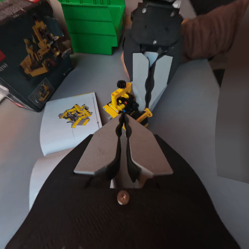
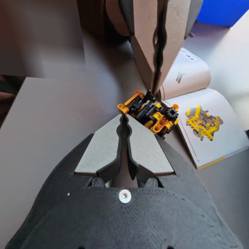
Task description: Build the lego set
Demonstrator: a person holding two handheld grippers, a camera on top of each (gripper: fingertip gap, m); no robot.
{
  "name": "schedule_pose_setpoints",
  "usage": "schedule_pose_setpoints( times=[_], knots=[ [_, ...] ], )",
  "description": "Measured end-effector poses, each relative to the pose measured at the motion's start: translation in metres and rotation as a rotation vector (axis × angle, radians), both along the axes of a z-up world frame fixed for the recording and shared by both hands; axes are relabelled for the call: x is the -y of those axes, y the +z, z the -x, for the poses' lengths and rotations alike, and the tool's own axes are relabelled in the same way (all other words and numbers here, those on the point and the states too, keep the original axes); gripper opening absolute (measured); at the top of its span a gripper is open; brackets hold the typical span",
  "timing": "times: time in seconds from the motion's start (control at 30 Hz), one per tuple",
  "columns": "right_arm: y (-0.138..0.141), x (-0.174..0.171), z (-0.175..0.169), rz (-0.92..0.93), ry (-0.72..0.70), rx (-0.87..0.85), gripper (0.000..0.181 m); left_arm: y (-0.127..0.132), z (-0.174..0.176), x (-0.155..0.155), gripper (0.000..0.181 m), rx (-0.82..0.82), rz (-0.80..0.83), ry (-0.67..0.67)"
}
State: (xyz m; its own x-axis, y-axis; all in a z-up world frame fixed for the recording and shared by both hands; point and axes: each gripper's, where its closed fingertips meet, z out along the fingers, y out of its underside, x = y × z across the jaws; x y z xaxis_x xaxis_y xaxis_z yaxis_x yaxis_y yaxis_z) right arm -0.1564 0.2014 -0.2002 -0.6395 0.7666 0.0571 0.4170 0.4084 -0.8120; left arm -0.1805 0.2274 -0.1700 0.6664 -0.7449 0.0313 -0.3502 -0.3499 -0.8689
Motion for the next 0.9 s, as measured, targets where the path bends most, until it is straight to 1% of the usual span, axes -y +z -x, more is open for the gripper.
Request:
schedule_pose_setpoints(
  times=[0.03,0.1,0.13,0.3,0.43,0.57,0.63,0.77,0.9],
  knots=[
    [0.002,-0.002,-0.002,0.052,0.002,0.022,0.000,-0.001,-0.001,0.004,0.000,0.014,0.039,-0.016],
    [0.008,-0.009,-0.004,0.132,-0.008,0.036,0.000,-0.004,0.002,0.005,0.000,-0.020,0.012,-0.002],
    [0.008,-0.011,-0.005,0.132,-0.008,0.036,0.000,-0.004,-0.001,0.007,0.000,-0.013,0.018,-0.017],
    [0.004,-0.009,-0.008,0.080,-0.004,0.026,0.000,-0.008,0.002,0.008,0.000,0.003,0.043,-0.029],
    [0.001,-0.007,-0.010,0.044,-0.004,0.029,0.002,-0.011,0.002,0.004,0.000,0.083,0.109,-0.014],
    [-0.003,-0.010,-0.015,-0.082,-0.023,0.007,0.009,-0.014,0.008,0.000,0.000,0.080,0.121,0.007],
    [-0.002,-0.011,-0.019,-0.115,-0.039,0.001,0.010,-0.015,0.008,0.000,0.000,0.063,0.116,0.011],
    [0.006,-0.019,-0.025,-0.077,-0.116,-0.017,0.013,-0.015,0.005,0.001,0.000,0.048,0.101,0.007],
    [0.014,-0.023,-0.021,-0.001,-0.221,-0.058,0.014,-0.016,0.002,0.002,0.000,0.040,0.098,0.007]
  ],
)
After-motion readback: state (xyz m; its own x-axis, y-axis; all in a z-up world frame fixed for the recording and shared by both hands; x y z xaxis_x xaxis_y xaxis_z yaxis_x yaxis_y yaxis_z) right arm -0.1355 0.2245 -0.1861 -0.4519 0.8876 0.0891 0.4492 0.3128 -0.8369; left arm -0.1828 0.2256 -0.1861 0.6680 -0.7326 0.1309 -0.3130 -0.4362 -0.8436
